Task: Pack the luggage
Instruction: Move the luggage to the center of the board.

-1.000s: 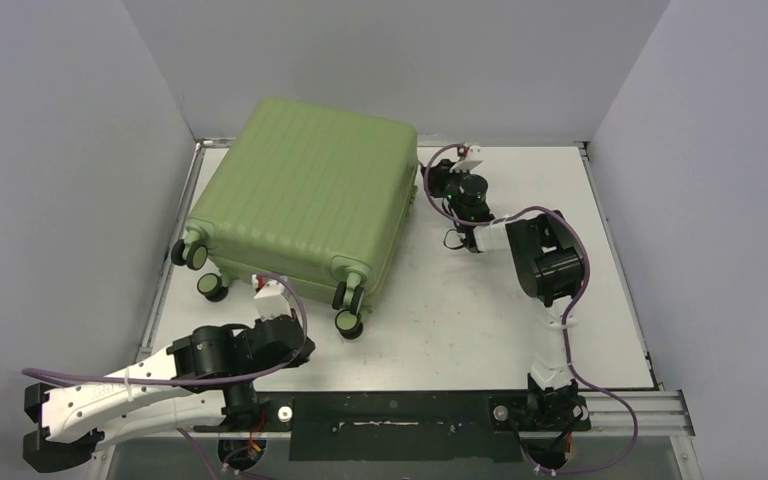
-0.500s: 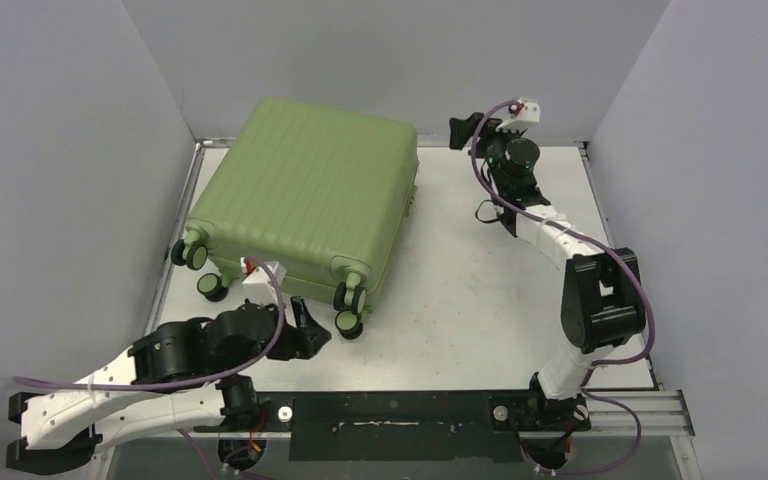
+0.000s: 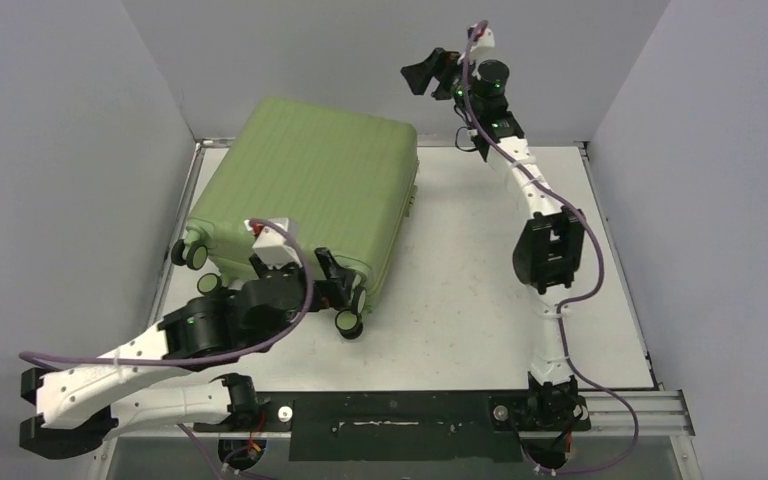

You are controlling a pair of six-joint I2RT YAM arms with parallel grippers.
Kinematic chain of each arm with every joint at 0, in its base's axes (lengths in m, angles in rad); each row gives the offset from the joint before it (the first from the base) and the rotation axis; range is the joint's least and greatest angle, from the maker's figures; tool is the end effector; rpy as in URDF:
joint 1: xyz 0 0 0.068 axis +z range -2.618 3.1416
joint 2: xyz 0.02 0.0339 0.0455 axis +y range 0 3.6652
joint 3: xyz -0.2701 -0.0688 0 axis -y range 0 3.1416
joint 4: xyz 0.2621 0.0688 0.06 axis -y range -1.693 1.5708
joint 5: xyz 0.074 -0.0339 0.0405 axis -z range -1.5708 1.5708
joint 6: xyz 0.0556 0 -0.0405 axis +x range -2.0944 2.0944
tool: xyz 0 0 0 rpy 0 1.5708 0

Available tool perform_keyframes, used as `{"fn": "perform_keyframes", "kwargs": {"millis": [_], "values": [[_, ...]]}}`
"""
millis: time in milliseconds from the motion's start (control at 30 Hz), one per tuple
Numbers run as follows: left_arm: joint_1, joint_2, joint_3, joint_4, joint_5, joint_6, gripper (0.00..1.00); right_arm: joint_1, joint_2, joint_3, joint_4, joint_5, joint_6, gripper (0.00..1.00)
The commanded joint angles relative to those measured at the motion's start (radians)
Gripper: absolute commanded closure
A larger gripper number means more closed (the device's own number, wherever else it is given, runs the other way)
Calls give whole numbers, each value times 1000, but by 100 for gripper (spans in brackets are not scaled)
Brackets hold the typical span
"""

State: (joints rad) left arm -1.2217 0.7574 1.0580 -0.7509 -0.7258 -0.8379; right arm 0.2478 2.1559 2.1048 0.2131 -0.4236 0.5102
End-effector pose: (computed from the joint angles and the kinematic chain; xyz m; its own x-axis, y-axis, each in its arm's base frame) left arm 0.0895 -0.1381 0.3837 -0.4701 -0.3339 -0.8170 0.2228 0.8508 -0.4759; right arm 0.5344 0.1588 0.4053 -0.1648 0.4175 -0.8936 -0.6147 0.6651 0.4241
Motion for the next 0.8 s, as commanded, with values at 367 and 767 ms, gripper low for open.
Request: {"fn": "perform_keyframes", "kwargs": {"millis": [367, 767], "values": [[278, -16, -151, 194, 14, -14, 3, 56, 292, 278, -449, -204, -33, 0], [638, 139, -273, 466, 489, 45, 3, 14, -11, -249, -620, -110, -138, 28]]}}
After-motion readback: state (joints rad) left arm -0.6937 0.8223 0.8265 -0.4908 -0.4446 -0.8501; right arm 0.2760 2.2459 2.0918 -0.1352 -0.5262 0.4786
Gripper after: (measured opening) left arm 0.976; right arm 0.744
